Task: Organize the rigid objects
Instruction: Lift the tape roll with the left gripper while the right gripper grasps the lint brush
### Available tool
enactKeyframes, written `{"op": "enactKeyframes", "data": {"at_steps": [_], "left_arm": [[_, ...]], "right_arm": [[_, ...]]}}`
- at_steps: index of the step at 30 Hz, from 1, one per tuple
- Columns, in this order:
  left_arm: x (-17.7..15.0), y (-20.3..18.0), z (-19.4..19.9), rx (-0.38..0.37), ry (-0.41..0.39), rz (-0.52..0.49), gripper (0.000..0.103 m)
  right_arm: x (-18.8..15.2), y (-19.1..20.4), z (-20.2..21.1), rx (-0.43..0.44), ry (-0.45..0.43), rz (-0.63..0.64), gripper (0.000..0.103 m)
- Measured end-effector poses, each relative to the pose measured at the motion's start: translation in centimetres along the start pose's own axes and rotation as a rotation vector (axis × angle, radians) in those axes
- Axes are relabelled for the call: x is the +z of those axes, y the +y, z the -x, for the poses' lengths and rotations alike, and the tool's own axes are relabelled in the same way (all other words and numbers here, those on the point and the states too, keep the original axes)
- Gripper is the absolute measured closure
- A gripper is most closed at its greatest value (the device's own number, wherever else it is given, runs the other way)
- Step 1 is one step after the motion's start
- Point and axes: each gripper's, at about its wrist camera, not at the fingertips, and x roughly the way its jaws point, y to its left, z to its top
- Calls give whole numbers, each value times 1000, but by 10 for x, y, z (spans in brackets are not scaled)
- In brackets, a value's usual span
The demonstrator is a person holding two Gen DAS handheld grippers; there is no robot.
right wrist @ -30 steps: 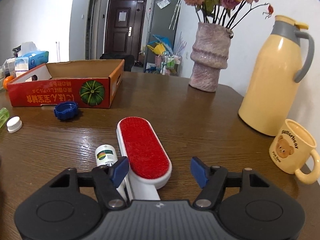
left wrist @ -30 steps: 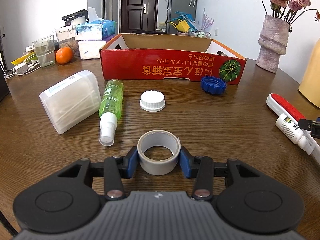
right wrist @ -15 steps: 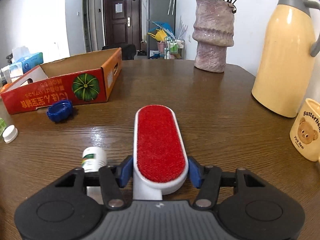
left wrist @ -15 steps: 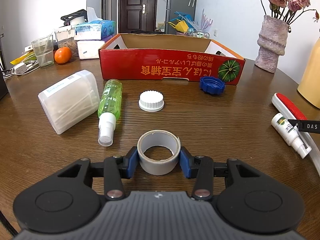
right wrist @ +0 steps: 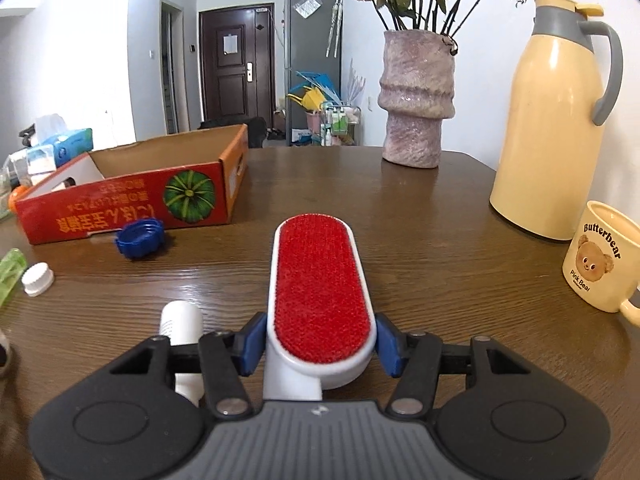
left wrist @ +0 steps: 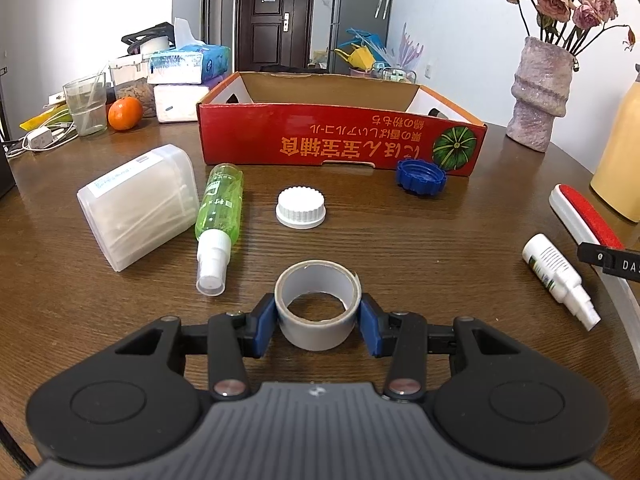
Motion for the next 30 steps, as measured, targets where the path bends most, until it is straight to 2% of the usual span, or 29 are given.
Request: {"op": "enactKeyframes", "data": {"at_steps": [17, 30], "left_arm": [[10, 1, 19, -1, -63, -23, 59], [49, 7, 35, -2, -148, -25, 59]], "right_arm": [[0, 36, 33, 62, -68, 20, 48], [24, 77, 42, 128, -120, 64, 48]]}}
